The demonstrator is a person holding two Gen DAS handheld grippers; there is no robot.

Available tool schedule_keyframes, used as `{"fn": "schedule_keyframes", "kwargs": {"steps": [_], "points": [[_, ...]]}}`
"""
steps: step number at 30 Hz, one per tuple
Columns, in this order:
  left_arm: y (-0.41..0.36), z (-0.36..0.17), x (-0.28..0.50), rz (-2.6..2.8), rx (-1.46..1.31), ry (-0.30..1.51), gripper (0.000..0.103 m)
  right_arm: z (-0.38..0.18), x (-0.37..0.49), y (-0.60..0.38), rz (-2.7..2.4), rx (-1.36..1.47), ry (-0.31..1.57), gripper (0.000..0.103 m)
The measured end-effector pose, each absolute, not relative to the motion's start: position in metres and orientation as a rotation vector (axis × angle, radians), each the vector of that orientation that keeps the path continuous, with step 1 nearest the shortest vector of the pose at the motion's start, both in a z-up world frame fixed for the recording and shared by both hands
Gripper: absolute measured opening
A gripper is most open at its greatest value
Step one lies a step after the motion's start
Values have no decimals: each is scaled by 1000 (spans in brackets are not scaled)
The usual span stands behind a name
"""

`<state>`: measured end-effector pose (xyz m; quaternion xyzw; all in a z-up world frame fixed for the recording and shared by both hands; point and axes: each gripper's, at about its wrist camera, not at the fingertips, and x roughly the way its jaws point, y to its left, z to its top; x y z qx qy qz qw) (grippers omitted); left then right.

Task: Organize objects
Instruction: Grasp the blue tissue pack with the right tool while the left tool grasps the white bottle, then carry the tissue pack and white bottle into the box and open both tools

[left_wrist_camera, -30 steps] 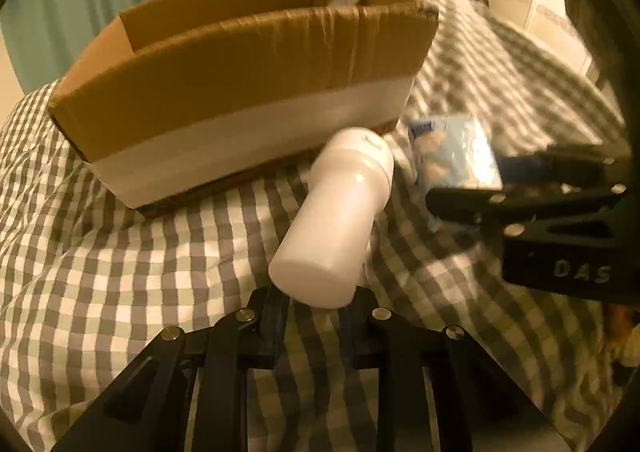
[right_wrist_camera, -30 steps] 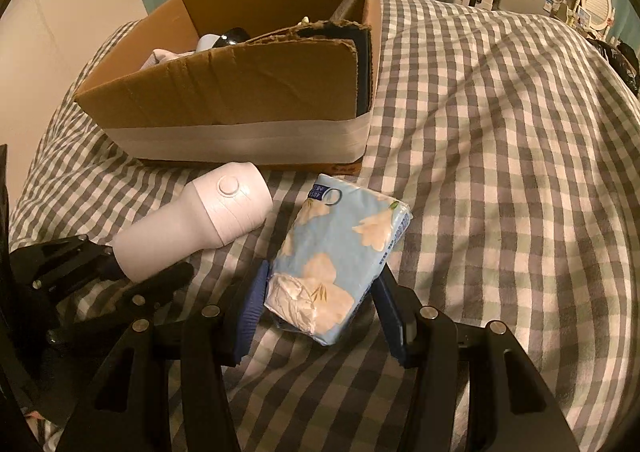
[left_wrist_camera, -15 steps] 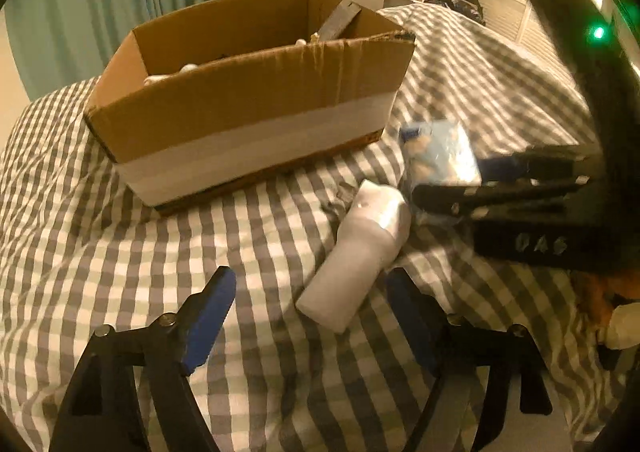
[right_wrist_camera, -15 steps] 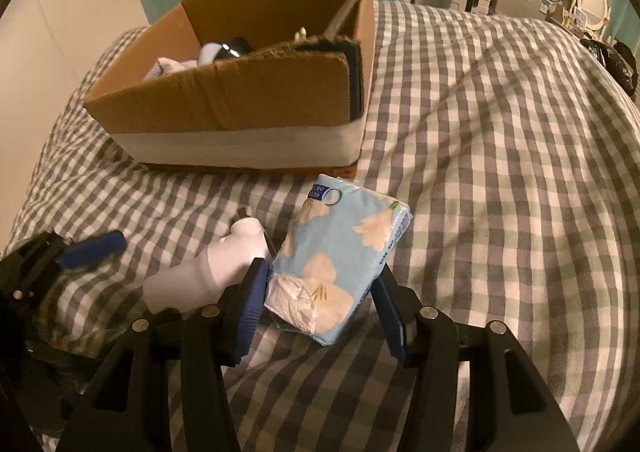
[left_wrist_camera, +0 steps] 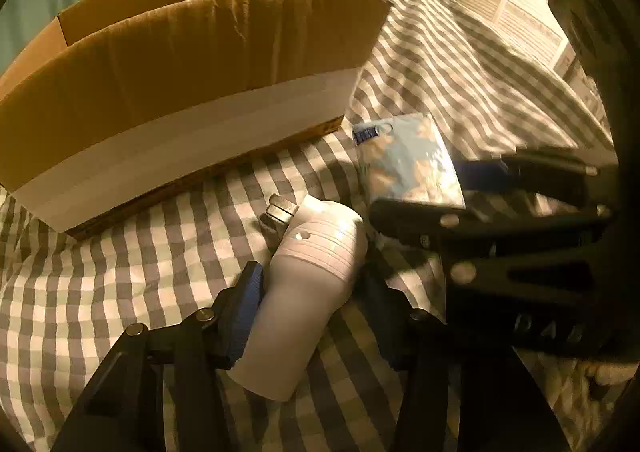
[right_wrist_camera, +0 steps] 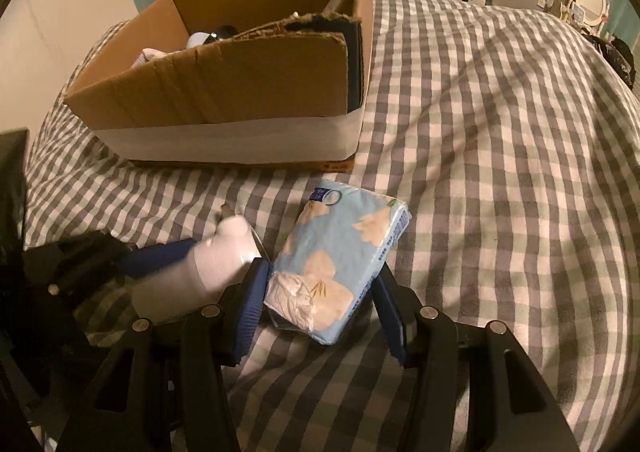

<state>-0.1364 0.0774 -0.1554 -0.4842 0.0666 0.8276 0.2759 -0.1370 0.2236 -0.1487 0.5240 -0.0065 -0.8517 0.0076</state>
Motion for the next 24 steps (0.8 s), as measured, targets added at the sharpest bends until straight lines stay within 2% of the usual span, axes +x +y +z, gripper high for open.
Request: {"fn": "schedule_keyframes", "kwargs": {"steps": [10,15,24], "points": [[52,-135,-124,2440,-1366,202,45,-136,-131,216,-2678,1595,-23,52],[20,-111,-128,2544,-1389,74,45,-127,-128,210,-2685,1551,18,52],[6,-48,-130,2614,-1255,30,45,-72,-110,202,-2698,1440,78,51]]}}
